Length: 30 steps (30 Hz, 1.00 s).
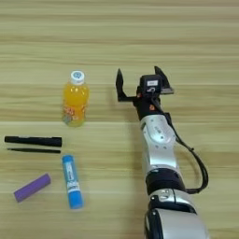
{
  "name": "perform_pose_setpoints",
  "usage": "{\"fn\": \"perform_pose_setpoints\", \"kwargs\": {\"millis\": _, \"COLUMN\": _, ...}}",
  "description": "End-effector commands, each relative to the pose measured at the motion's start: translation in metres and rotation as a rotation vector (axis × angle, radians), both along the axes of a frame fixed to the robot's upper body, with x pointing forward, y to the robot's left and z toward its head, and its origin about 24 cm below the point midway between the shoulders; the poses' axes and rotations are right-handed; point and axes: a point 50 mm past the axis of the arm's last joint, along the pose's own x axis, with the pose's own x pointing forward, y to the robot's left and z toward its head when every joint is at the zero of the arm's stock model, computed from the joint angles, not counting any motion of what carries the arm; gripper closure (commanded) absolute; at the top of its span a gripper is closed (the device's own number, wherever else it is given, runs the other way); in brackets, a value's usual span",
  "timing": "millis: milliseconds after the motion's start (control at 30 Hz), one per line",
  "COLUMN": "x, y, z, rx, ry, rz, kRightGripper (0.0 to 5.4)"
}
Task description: Move the objects on the table
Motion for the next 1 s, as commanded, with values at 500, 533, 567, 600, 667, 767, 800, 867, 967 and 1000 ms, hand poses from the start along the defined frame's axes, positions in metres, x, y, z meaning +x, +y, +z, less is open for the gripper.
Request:
{"fn": "perform_pose_setpoints", "kwargs": {"millis": 500, "x": 0.002, "y": 0.016, "z": 0.060, "rx": -0.010, "ry": -0.318, "rz": 0.170, "kRightGripper": 0.01}}
{"fn": "perform_pose_setpoints", "kwargs": {"millis": 533, "x": -0.002, "y": 0.021, "z": 0.066, "rx": -0.002, "ry": -0.365, "rz": 0.215, "kRightGripper": 0.01}}
{"fn": "perform_pose_setpoints", "kwargs": {"millis": 567, "x": -0.008, "y": 0.027, "z": 0.072, "rx": -0.007, "ry": -0.418, "rz": 0.268, "kRightGripper": 0.01}}
{"fn": "perform_pose_setpoints", "kwargs": {"millis": 600, "x": -0.013, "y": 0.031, "z": 0.077, "rx": -0.012, "ry": -0.458, "rz": 0.308, "kRightGripper": 0.01}}
{"fn": "perform_pose_setpoints", "kwargs": {"millis": 667, "x": -0.019, "y": 0.036, "z": 0.083, "rx": 0.006, "ry": -0.501, "rz": 0.363, "kRightGripper": 0.01}}
{"fn": "perform_pose_setpoints", "kwargs": {"millis": 767, "x": -0.025, "y": 0.037, "z": 0.088, "rx": 0.020, "ry": -0.536, "rz": 0.415, "kRightGripper": 0.01}}
{"fn": "perform_pose_setpoints", "kwargs": {"millis": 800, "x": -0.027, "y": 0.037, "z": 0.091, "rx": 0.019, "ry": -0.544, "rz": 0.434, "kRightGripper": 0.01}}
{"fn": "perform_pose_setpoints", "kwargs": {"millis": 867, "x": -0.030, "y": 0.038, "z": 0.095, "rx": 0.020, "ry": -0.552, "rz": 0.478, "kRightGripper": 0.01}}
{"fn": "perform_pose_setpoints", "kwargs": {"millis": 967, "x": -0.036, "y": 0.042, "z": 0.102, "rx": 0.017, "ry": -0.573, "rz": 0.551, "kRightGripper": 0.01}}
{"fn": "perform_pose_setpoints", "kwargs": {"millis": 1000, "x": -0.037, "y": 0.043, "z": 0.104, "rx": 0.018, "ry": -0.575, "rz": 0.573, "kRightGripper": 0.01}}
